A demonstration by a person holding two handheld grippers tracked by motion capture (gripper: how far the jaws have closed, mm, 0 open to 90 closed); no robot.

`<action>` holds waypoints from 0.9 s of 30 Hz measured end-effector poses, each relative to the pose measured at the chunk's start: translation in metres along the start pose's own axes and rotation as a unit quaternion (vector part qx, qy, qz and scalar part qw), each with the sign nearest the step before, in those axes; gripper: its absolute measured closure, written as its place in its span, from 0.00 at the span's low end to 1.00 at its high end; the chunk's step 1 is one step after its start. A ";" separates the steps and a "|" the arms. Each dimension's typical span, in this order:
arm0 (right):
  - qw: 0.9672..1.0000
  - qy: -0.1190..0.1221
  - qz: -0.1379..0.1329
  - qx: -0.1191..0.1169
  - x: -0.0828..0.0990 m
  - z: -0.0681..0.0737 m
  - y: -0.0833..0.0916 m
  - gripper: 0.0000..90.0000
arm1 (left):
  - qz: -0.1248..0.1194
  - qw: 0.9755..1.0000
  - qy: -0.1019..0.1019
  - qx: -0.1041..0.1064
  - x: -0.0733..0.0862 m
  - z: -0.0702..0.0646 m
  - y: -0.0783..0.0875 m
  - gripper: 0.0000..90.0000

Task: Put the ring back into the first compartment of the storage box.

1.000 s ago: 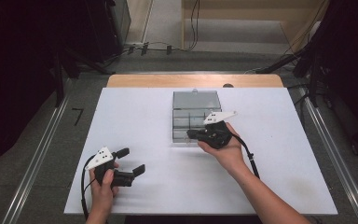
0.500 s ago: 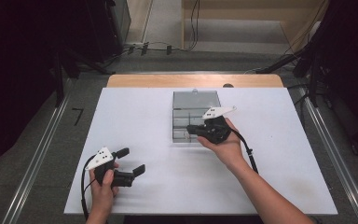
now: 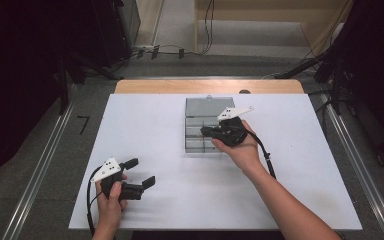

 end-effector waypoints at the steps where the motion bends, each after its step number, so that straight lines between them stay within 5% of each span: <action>1: 1.000 0.001 0.000 0.001 -0.001 -0.001 -0.001 0.95 | 0.000 1.000 0.000 0.000 0.000 0.000 0.000 0.00; 27: 1.000 -0.016 -0.001 0.019 -0.008 -0.023 -0.007 0.95 | 0.000 1.000 -0.003 0.000 0.000 -0.001 -0.001 0.00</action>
Point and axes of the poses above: each handheld gripper's, and its own axes: y roughly backward along the jaws, x roughly out of its underside, z roughly to its left, the point moved 2 cm from there along -y, roughly forward along the jaws, and after that the axes turned 9 degrees about z, right-handed, at the moved point
